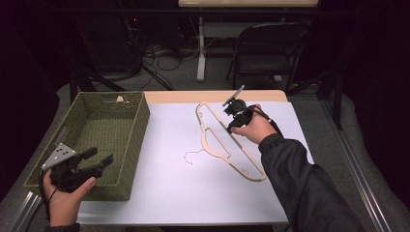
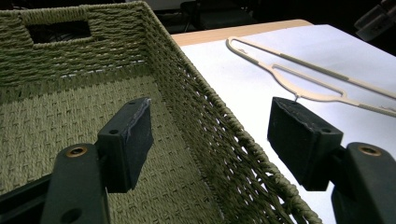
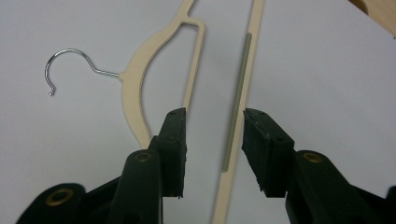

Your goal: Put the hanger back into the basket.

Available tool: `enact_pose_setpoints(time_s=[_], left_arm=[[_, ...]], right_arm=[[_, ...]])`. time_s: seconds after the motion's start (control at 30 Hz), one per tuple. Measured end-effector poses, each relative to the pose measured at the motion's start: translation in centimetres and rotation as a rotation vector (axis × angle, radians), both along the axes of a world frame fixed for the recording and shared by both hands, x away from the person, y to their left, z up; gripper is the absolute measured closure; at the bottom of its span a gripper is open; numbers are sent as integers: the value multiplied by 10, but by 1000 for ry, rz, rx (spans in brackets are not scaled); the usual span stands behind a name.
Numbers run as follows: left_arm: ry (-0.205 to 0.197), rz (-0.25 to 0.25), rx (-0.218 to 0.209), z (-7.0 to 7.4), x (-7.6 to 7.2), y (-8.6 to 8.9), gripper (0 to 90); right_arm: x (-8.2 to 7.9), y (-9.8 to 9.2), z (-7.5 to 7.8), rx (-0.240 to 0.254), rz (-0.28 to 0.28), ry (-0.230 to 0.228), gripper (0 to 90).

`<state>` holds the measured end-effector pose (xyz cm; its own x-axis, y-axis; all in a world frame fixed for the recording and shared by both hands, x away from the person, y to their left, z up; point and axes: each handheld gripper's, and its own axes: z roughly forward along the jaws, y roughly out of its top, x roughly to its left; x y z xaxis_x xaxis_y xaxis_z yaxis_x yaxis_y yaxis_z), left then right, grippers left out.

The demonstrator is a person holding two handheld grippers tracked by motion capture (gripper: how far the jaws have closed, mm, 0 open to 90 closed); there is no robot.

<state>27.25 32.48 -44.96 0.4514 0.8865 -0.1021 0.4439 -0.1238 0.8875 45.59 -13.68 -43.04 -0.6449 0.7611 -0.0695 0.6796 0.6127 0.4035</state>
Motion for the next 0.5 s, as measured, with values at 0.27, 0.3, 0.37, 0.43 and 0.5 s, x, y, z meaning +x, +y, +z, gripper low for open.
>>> enact_pose_setpoints(time_s=[0.27,0.3,0.37,0.43,0.5], left_arm=[[0,3,-1,0,0,0,307],[1,2,-2,0,0,1,307],[3,2,0,0,0,1,306],[3,1,1,-1,0,1,307],[5,1,1,-1,0,1,307]], right_arm=[[15,12,-2,46,-12,-8,600],[19,13,-6,59,-15,0,600],[19,14,-8,68,-23,6,600],[23,17,-16,61,-28,10,596],[25,18,-19,50,-20,13,595]])
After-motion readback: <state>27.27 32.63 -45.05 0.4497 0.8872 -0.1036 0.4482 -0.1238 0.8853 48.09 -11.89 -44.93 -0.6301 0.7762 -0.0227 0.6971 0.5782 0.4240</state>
